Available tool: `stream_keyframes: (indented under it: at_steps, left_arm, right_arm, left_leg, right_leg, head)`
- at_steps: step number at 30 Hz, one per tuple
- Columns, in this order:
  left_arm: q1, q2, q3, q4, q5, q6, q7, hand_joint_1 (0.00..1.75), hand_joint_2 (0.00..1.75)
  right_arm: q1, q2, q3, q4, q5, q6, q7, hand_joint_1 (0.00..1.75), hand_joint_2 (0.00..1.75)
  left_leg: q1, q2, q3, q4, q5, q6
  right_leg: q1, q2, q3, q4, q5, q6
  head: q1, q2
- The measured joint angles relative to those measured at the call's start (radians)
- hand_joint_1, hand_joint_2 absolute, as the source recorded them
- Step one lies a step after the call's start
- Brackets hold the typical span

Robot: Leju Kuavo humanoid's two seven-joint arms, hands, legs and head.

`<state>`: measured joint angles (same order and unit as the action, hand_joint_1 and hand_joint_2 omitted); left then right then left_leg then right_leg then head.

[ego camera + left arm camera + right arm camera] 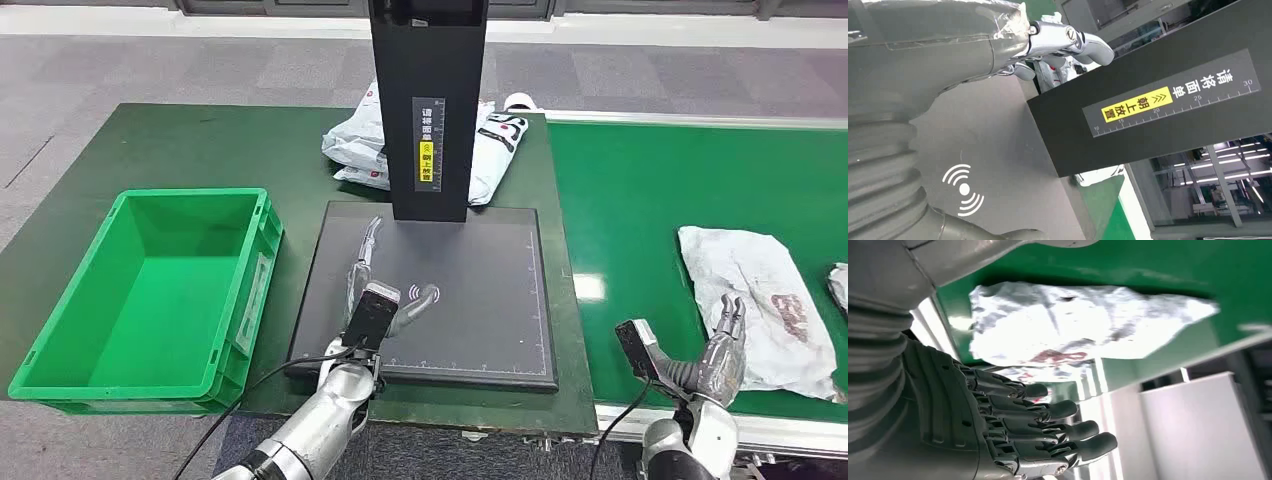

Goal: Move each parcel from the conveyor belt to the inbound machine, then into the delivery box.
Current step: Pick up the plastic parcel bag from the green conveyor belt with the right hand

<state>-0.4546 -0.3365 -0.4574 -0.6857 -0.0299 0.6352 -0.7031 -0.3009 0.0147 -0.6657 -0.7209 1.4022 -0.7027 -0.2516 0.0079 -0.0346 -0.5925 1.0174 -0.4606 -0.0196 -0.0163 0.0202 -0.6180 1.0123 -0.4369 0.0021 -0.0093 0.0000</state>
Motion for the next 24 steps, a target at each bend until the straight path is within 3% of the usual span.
stream_keyframes:
  at_steps: [6, 15, 19, 24]
  left_arm:
    - [0.000, 0.000, 0.005, 0.000, 0.000, -0.002, 0.000, 0.00, 1.75]
    - [0.000, -0.001, 0.007, 0.001, 0.000, -0.008, 0.000, 0.00, 1.75]
    - [-0.001, -0.002, 0.007, 0.006, 0.001, -0.013, 0.000, 0.00, 1.75]
    - [-0.005, -0.003, 0.008, 0.014, 0.008, -0.013, 0.000, 0.00, 1.75]
  right_arm:
    - [-0.019, -0.068, 0.000, 0.098, 0.075, 0.000, 0.200, 0.00, 1.75]
    - [-0.067, -0.188, 0.016, 0.286, 0.143, 0.031, 0.415, 0.00, 1.75]
    - [-0.082, -0.222, 0.033, 0.342, 0.151, 0.089, 0.490, 1.75, 1.75]
    - [-0.106, -0.249, 0.056, 0.391, 0.148, 0.173, 0.518, 1.75, 1.75]
  left_leg:
    - [0.000, 0.000, 0.000, 0.000, 0.000, 0.001]
    - [0.000, 0.000, 0.000, 0.000, -0.001, 0.002]
    - [0.000, 0.000, 0.000, 0.000, -0.001, 0.002]
    - [0.000, 0.000, 0.000, 0.000, -0.001, 0.002]
  right_leg:
    - [-0.001, 0.000, 0.000, 0.000, 0.000, 0.000]
    - [-0.002, -0.001, 0.000, 0.000, 0.000, 0.002]
    - [-0.002, -0.001, 0.000, 0.000, 0.000, 0.002]
    - [-0.002, 0.000, 0.000, 0.000, 0.000, 0.002]
  head:
    - [0.000, 0.000]
    - [0.000, 0.000]
    - [0.000, 0.000]
    - [0.000, 0.000]
